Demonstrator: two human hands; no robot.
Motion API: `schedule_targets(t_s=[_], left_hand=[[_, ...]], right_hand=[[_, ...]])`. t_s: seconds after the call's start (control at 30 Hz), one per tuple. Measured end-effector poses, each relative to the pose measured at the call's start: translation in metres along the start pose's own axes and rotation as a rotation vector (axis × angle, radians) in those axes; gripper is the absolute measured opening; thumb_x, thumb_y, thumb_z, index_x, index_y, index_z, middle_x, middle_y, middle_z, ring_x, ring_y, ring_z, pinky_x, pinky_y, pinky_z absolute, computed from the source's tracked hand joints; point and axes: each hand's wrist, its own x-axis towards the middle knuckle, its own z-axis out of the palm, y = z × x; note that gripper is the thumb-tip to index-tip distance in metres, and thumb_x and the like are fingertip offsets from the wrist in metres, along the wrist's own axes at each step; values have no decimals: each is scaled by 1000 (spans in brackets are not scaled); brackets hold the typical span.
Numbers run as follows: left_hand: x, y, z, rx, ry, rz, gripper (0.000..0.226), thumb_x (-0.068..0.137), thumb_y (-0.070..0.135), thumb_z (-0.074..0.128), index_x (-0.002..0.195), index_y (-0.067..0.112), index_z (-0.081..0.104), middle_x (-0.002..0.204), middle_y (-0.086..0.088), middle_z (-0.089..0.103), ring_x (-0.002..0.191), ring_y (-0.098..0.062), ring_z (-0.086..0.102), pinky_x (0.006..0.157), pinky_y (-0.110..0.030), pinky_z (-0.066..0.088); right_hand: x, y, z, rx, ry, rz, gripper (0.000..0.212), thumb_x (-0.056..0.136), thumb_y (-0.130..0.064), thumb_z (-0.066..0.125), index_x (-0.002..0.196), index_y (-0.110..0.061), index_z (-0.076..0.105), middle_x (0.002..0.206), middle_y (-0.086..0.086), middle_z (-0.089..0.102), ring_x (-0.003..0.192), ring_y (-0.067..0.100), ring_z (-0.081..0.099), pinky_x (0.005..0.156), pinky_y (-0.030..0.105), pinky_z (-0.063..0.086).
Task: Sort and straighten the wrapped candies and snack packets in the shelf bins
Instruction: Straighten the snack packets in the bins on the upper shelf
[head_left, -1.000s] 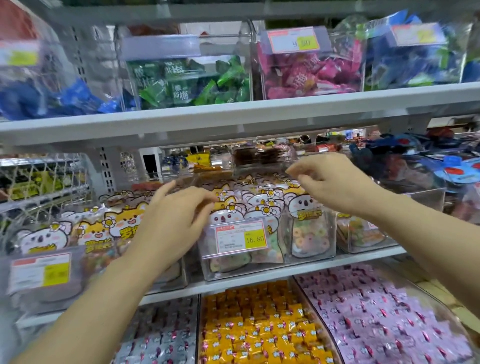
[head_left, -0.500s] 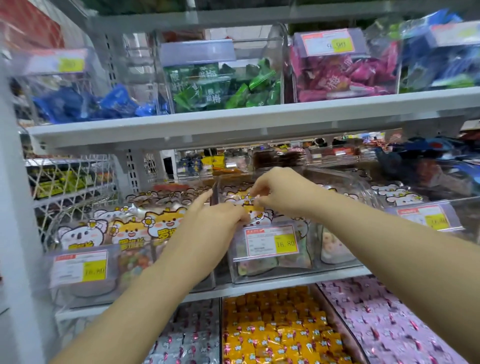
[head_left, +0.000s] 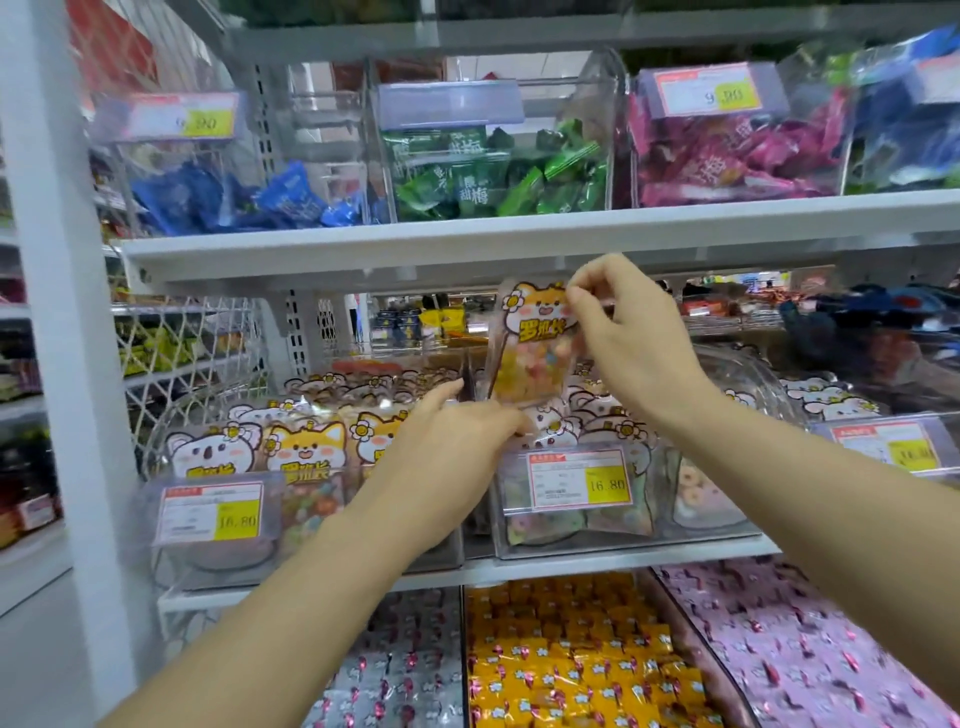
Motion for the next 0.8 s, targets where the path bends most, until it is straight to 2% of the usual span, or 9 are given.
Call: schedule_targets(t_s=[0.1, 0.17, 0.27, 0.33, 0.43, 0.53, 0.6, 0.73, 0.8], left_hand=[[-8, -8, -10, -1, 94, -3, 32, 81, 9, 60, 108, 23, 69, 104, 4, 71, 97, -16, 66, 103, -35, 34], [-17, -19, -19, -17, 158, -35, 31, 83, 13, 53, 108, 22, 69, 104, 5, 69, 97, -16, 63, 98, -38, 39], [-36, -41, -34, -30, 214, -110, 26, 85, 12, 53, 104, 20, 68, 102, 5, 68, 97, -15, 57, 91, -36, 41], [-52, -58, -47, -10, 218, -185, 26, 86, 9, 52, 104, 18, 68, 102, 3, 68, 96, -21, 61, 86, -39, 45], [-74, -89, -65, 31, 162, -364, 28, 88, 5, 57, 112, 17, 65, 109, -1, 66, 100, -26, 62, 87, -42, 48], [-95, -108, -80, 52, 20, -529, 37, 91, 16, 57, 128, 18, 55, 126, -4, 58, 117, -28, 53, 95, -42, 44], [-105, -113, -88, 94, -63, -586, 41, 94, 25, 53, 134, 19, 49, 133, -4, 53, 121, -26, 50, 94, -40, 44], [-111, -119, -93, 182, -138, -585, 34, 96, 27, 48, 130, 20, 51, 125, -1, 53, 115, -24, 52, 83, -38, 48], [-111, -121, -93, 161, -135, -583, 27, 96, 24, 49, 123, 20, 56, 117, 1, 53, 110, -24, 53, 79, -39, 48]], right_hand=[[-7, -22, -3, 42, 38, -147, 6, 93, -13, 53, 88, -17, 54, 79, -6, 61, 66, 7, 64, 61, 19, 48], [-12, -35, 1, 58, 47, -222, 8, 90, -8, 57, 88, -15, 57, 76, -9, 60, 67, 2, 61, 62, 11, 44], [-17, -52, 13, 84, 46, -302, 10, 85, 2, 60, 90, -7, 61, 75, -7, 59, 64, -8, 59, 62, 5, 42], [-18, -61, 25, 89, 47, -348, 13, 84, 3, 59, 91, -7, 63, 78, -5, 61, 67, -3, 61, 65, 7, 45], [-20, -76, 47, 105, 28, -387, 14, 83, 1, 59, 91, -9, 64, 81, -3, 62, 71, 1, 61, 69, 9, 46], [-25, -90, 68, 139, -20, -390, 18, 84, 3, 59, 91, -13, 62, 79, -7, 61, 69, -8, 59, 67, 4, 42], [-28, -97, 82, 145, -55, -379, 18, 85, 2, 59, 92, -13, 63, 82, -6, 61, 71, -12, 58, 68, 2, 40], [-33, -108, 108, 167, -101, -346, 17, 86, 0, 58, 96, -12, 65, 88, -2, 65, 78, 1, 60, 72, 8, 45], [-33, -112, 117, 188, -115, -302, 18, 87, -2, 58, 98, -14, 65, 87, -5, 64, 78, 2, 59, 74, 7, 44]])
